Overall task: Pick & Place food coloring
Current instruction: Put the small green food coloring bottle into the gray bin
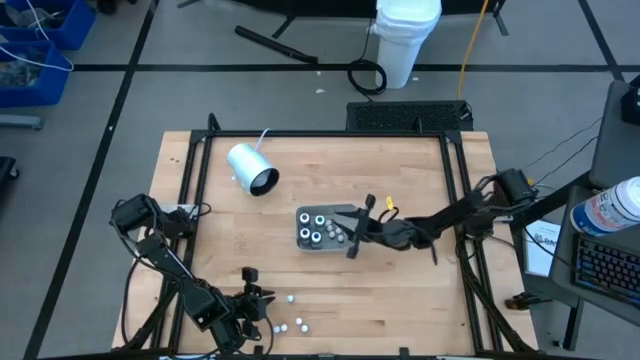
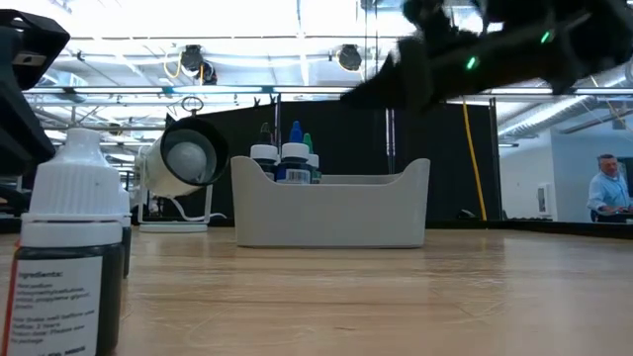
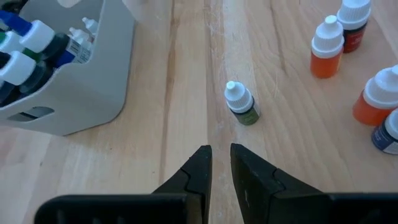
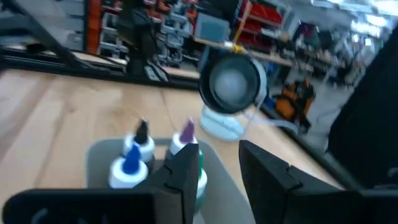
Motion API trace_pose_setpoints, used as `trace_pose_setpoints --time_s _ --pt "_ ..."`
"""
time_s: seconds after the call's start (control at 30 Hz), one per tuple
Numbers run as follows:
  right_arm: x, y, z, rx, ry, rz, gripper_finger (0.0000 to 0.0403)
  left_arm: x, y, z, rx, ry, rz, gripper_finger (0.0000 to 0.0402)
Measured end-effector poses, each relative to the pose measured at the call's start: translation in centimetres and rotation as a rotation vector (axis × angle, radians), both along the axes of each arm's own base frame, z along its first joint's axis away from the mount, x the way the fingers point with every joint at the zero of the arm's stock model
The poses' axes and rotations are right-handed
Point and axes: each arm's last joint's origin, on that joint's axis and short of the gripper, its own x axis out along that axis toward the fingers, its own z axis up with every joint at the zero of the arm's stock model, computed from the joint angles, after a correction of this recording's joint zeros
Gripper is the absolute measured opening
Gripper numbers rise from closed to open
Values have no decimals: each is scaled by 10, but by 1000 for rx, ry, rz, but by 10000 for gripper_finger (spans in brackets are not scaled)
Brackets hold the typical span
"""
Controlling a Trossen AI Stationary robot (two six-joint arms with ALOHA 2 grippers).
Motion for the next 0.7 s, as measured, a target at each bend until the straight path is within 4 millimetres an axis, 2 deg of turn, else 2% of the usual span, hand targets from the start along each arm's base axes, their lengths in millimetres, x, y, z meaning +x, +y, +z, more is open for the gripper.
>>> trace_pose_setpoints --time_s 0.23,0.4,0.57,0.7 --pt "-29 29 35 -156 76 66 75 5 3 1 -12 -19 30 67" --pt "-54 42 50 -269 161 61 13 18 10 2 -46 -47 67 67" --pt "-70 47 63 -300 165 77 9 42 6 21 -76 -31 -27 67" --pt "-87 47 54 -323 160 193 2 56 -4 43 -59 4 -177 67"
